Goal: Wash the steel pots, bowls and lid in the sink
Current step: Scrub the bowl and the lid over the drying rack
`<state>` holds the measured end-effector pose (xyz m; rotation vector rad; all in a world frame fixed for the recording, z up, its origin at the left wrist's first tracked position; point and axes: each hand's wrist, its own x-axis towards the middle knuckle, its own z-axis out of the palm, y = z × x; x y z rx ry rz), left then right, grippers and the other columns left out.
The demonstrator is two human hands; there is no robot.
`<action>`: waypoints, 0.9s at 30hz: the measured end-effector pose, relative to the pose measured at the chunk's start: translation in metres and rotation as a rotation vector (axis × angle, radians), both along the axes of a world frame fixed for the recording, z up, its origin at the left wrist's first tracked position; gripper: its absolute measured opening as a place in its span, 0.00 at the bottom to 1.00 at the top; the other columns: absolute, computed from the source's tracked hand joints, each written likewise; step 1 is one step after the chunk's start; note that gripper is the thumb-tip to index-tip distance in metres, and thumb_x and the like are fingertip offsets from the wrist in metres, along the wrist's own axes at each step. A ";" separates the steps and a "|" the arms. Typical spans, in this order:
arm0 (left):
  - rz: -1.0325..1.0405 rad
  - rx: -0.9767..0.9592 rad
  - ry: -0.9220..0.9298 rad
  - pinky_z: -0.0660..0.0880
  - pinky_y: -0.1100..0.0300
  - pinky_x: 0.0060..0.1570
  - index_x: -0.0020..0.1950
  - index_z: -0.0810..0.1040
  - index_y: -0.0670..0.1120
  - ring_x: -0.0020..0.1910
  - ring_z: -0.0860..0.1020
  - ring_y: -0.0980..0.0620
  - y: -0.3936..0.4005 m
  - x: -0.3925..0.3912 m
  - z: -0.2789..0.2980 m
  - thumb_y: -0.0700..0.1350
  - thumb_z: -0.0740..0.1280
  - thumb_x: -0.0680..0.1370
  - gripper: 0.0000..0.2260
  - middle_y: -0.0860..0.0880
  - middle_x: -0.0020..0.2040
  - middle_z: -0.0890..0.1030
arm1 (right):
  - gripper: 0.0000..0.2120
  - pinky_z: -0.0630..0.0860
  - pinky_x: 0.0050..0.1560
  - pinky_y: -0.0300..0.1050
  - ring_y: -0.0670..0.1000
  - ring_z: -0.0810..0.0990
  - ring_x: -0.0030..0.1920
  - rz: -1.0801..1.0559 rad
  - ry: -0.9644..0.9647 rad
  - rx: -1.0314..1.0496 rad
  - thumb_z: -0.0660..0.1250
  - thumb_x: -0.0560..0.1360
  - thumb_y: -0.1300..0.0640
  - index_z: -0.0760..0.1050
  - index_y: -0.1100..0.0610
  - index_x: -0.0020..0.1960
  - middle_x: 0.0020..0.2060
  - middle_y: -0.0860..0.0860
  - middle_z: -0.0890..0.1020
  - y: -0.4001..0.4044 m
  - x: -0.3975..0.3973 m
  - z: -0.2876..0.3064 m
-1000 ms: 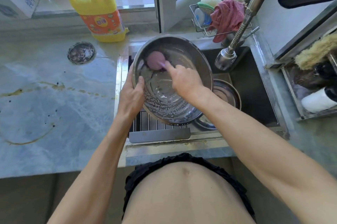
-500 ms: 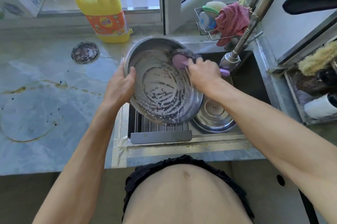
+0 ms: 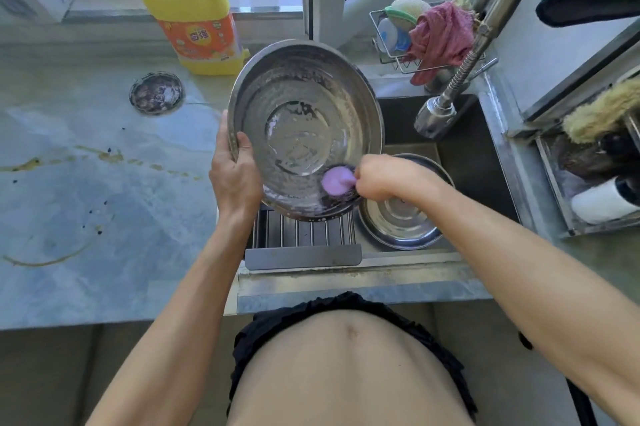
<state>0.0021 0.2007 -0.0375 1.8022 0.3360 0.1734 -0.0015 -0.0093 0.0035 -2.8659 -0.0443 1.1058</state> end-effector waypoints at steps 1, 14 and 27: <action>-0.006 -0.001 0.009 0.68 0.65 0.70 0.79 0.67 0.56 0.68 0.73 0.65 0.000 -0.001 -0.001 0.48 0.58 0.86 0.21 0.61 0.72 0.75 | 0.15 0.70 0.42 0.47 0.60 0.77 0.50 0.032 -0.021 -0.070 0.56 0.81 0.56 0.73 0.63 0.61 0.54 0.59 0.78 -0.005 -0.001 0.003; -0.073 -0.135 0.057 0.74 0.55 0.69 0.77 0.71 0.51 0.66 0.77 0.57 -0.008 -0.015 -0.003 0.50 0.57 0.87 0.18 0.55 0.66 0.80 | 0.24 0.79 0.33 0.46 0.53 0.79 0.33 -0.125 -0.830 0.324 0.51 0.82 0.64 0.63 0.54 0.77 0.46 0.59 0.81 0.045 0.039 -0.030; 0.177 -0.086 -0.152 0.64 0.79 0.61 0.80 0.67 0.49 0.65 0.70 0.72 -0.008 0.001 -0.003 0.45 0.57 0.87 0.20 0.56 0.74 0.73 | 0.15 0.59 0.19 0.35 0.46 0.63 0.24 -0.513 0.280 0.707 0.56 0.84 0.54 0.74 0.60 0.64 0.31 0.52 0.70 0.049 -0.004 0.006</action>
